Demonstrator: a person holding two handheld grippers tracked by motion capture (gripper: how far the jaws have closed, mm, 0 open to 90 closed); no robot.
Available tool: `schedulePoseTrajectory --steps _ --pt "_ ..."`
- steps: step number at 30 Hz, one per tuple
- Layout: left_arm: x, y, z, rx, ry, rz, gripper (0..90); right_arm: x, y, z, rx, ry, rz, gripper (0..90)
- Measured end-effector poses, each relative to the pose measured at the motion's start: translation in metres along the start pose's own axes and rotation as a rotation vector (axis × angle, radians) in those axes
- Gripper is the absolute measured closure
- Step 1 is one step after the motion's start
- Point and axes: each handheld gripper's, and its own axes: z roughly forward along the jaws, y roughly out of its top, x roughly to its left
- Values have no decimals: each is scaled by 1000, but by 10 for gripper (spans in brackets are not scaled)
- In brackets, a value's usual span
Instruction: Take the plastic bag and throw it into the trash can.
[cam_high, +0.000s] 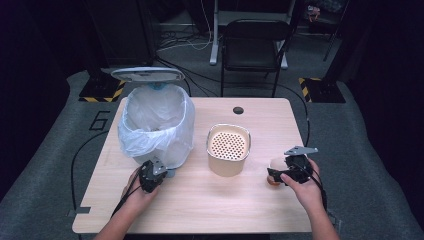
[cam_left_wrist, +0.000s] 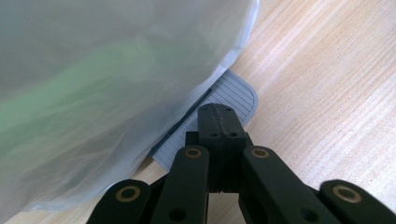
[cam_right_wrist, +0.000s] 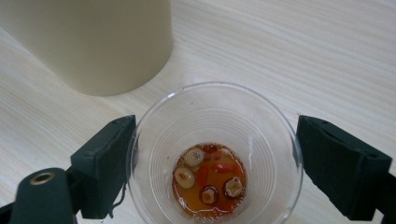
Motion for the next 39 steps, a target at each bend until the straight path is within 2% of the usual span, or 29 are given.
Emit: schedulePoseTrajectory --steps 6,7,10,11,16,17,18,23,26,27,29,30,33,36,38,39 --pt "0 0 -1 9 -6 4 900 5 9 -8 -31 -5 -15 139" --pt "0 0 -1 15 5 8 900 5 11 -10 -33 0 -25 139" --pt "0 0 -2 15 5 8 900 8 18 -12 -47 4 -21 146" --pt "0 0 -2 15 5 8 900 8 20 -12 -47 7 -33 150" --pt "0 0 -2 15 5 6 900 12 38 -11 -54 24 -57 169" --pt "1 0 -2 15 5 7 900 15 43 -10 -63 29 -53 187" --pt "0 0 -2 14 11 6 900 15 48 -9 -69 34 -71 211" --pt "1 1 -2 18 -1 7 900 26 72 -3 -108 60 -62 356" --pt "1 1 -2 17 -3 8 900 30 81 5 -102 76 -64 382" --pt "0 0 0 0 0 0 900 31 84 10 -94 87 -66 385" --pt "0 0 0 3 -3 0 900 32 89 19 -85 83 -59 418" --pt "1 1 -2 18 -2 5 900 32 89 19 -85 83 -59 418" --pt "1 1 -2 18 -2 8 900 29 92 24 -78 94 -31 442" --pt "1 1 -2 18 -2 8 900 27 94 23 -114 113 12 441" --pt "1 1 -1 15 -12 5 900 29 97 24 -110 115 -2 441" --pt "0 0 0 -2 -4 -6 900 31 97 26 -98 120 -7 443"
